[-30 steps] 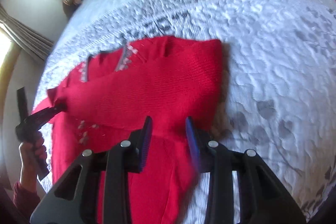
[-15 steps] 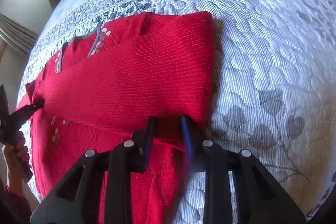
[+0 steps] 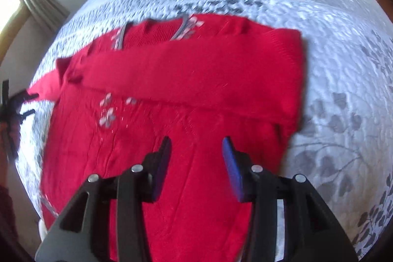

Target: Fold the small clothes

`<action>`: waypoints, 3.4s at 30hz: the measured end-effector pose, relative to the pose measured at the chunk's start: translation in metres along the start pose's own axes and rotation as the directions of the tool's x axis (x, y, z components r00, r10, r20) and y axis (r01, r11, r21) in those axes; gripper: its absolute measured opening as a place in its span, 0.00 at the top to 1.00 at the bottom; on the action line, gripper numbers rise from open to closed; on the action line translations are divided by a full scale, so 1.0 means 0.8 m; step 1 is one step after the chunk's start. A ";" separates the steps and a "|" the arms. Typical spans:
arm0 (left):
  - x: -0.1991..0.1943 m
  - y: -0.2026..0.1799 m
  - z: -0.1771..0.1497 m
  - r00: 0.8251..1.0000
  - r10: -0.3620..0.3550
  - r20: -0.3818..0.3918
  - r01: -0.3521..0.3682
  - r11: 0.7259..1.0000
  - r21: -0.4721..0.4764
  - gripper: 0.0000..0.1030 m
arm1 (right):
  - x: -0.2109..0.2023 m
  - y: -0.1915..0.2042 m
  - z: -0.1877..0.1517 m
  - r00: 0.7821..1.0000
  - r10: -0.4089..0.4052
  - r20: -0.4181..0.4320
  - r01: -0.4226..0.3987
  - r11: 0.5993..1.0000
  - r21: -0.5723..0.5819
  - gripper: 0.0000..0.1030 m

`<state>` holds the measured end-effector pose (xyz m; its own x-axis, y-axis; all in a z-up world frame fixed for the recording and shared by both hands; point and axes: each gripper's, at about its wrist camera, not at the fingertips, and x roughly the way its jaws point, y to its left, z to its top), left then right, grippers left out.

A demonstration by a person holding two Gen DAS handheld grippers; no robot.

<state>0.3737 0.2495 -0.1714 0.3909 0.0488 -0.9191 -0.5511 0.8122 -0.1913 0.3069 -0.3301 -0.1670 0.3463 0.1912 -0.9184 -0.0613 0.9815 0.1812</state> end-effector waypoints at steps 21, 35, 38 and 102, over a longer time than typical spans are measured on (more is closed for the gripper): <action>0.003 0.001 0.086 0.986 -0.012 0.169 0.019 0.999 -0.041 0.89 | 0.017 -0.006 -0.012 1.000 -0.011 -0.013 0.011 1.000 0.003 0.55; -0.118 -0.237 -0.052 0.915 -0.359 0.182 0.264 0.877 0.402 0.90 | -0.004 -0.014 -0.027 1.000 -0.008 0.016 0.008 1.000 0.008 0.53; -0.124 -0.292 -0.100 0.908 -0.384 0.166 0.257 0.827 0.500 0.90 | -0.010 -0.019 -0.032 1.000 -0.010 0.028 0.009 1.000 0.015 0.52; 0.014 -0.101 -0.109 0.987 -0.143 -0.068 0.159 0.889 0.429 0.41 | 0.157 0.350 0.169 0.958 0.026 -0.286 -0.075 0.984 -0.160 0.46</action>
<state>0.3579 0.1338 -0.1962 0.4143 -0.1078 -0.9037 -0.1121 0.9794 -0.1682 0.4599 -0.0322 -0.1841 0.0621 0.2105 -0.9756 -0.2363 0.9528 0.1905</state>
